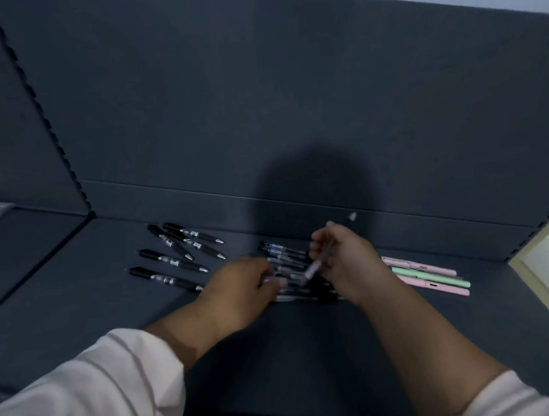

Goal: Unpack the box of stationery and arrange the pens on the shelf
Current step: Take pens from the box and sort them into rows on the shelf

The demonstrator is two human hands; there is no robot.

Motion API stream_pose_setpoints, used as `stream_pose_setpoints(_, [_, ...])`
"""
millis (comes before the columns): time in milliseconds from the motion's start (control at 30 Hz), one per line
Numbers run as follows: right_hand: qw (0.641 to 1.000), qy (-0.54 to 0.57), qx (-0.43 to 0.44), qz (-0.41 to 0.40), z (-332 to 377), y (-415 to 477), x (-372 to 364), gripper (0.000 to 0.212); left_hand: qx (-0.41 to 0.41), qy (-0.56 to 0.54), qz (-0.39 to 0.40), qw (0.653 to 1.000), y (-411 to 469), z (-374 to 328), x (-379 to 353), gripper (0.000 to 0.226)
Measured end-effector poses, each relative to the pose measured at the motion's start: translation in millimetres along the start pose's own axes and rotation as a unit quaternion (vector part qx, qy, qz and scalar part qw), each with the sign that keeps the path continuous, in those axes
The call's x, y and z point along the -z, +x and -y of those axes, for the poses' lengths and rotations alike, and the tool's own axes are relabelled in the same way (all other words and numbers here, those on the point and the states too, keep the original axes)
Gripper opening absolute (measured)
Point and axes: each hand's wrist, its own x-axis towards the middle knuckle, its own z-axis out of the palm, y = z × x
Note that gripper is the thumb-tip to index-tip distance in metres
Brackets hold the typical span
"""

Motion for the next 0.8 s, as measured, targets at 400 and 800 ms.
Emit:
stream_pose_setpoints(400, [0.983,0.077,-0.077,0.149,-22.9,-25.1,22.4,0.016,0.151,-0.331,-0.005,0.932,-24.8,-32.6,-34.5,0.020])
stream_pose_setpoints(800, [0.951,-0.278,0.116,-0.075,-42.7,-39.9,51.6,0.017,0.057,0.109,-0.050,0.991,-53.3,-13.2,-19.9,0.043])
